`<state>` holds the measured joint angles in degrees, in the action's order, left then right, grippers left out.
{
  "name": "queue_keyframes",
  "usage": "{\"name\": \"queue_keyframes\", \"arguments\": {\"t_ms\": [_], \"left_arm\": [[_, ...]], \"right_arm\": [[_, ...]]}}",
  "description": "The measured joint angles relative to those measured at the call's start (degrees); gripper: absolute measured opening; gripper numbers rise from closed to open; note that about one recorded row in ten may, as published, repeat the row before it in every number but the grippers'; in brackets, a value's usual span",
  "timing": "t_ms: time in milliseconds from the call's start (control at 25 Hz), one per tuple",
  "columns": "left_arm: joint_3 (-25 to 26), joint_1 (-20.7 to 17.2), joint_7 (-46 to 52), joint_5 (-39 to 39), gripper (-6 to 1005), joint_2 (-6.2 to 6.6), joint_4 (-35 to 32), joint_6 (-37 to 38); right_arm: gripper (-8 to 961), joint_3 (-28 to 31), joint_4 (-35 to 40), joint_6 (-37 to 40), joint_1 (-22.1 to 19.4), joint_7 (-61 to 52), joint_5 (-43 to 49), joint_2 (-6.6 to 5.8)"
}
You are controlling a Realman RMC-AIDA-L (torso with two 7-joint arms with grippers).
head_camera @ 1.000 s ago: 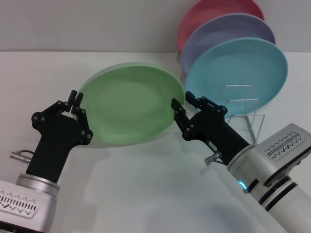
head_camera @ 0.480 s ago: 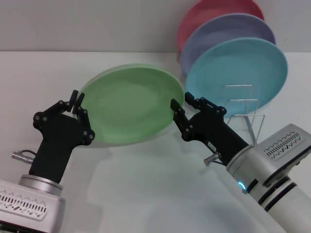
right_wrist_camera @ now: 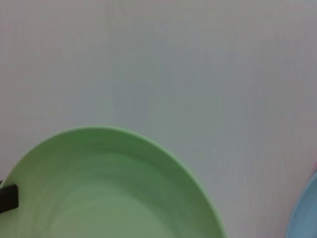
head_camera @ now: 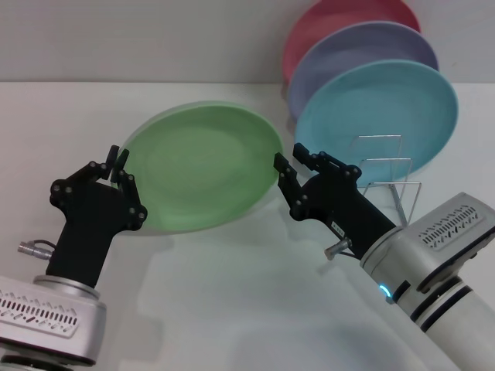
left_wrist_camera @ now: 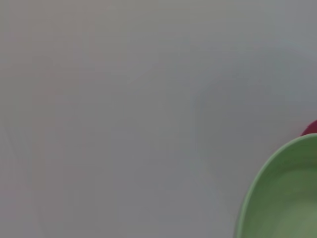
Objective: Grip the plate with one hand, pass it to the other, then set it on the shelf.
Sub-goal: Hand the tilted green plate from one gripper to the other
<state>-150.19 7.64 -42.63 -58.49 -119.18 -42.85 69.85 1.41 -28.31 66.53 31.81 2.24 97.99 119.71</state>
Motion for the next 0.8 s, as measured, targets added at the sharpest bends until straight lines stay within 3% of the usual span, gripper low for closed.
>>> {"name": "queue_keyframes", "arguments": {"t_ms": [800], "left_arm": [[-1.0,-0.2,-6.4,-1.9,91,0.0,-2.7,-0.3]], "right_arm": [[264,0.0,1.2,-2.0,1.7,0.1,0.0,-0.05]]}}
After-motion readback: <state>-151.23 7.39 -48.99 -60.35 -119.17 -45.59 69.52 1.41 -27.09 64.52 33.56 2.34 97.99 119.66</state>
